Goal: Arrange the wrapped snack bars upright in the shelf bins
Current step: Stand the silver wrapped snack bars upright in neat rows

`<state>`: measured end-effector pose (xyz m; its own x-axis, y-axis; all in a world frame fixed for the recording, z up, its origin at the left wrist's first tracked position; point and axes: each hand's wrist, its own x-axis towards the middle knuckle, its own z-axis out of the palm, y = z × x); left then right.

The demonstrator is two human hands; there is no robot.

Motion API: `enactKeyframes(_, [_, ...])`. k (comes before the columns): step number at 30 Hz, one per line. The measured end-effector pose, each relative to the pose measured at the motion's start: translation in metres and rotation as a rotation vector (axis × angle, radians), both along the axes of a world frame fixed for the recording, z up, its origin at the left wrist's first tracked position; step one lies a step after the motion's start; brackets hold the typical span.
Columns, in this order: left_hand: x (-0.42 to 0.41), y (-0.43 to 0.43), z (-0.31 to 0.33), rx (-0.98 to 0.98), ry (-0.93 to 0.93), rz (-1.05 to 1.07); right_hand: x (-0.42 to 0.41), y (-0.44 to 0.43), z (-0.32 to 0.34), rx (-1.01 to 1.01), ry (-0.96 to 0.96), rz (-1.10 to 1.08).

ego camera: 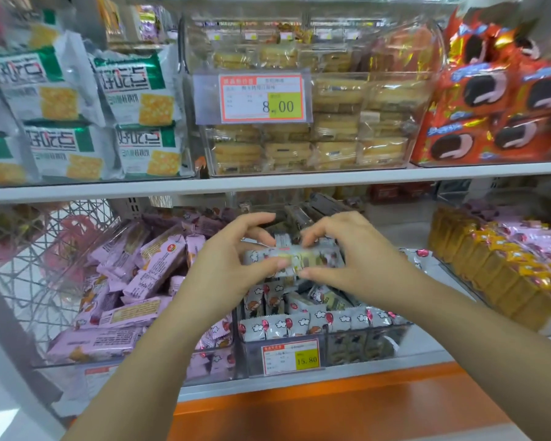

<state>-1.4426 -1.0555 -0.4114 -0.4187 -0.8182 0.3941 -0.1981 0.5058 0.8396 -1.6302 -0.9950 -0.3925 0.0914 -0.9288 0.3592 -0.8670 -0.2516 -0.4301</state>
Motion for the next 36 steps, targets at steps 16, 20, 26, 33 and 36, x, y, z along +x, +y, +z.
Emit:
enactKeyframes(16, [0.012, -0.06, -0.012, -0.389, -1.014, 0.041, 0.0, -0.061, -0.04, 0.252, -0.358, 0.07])
enactKeyframes(20, [0.008, -0.064, -0.016, -0.42, -1.087, -0.003, 0.001, -0.069, -0.046, 0.371, -0.373, 0.086])
enactKeyframes(26, [0.006, -0.066, -0.02, -0.437, -1.185, -0.042, 0.0, -0.074, -0.052, 0.504, -0.173, 0.175])
enactKeyframes(33, [-0.004, -0.062, -0.015, -0.362, -1.341, -0.112, 0.005, -0.073, -0.054, 0.657, -0.21, 0.158])
enactKeyframes(36, [-0.001, -0.062, -0.016, -0.338, -1.271, -0.135, 0.007, -0.075, -0.057, 0.734, -0.28, 0.174])
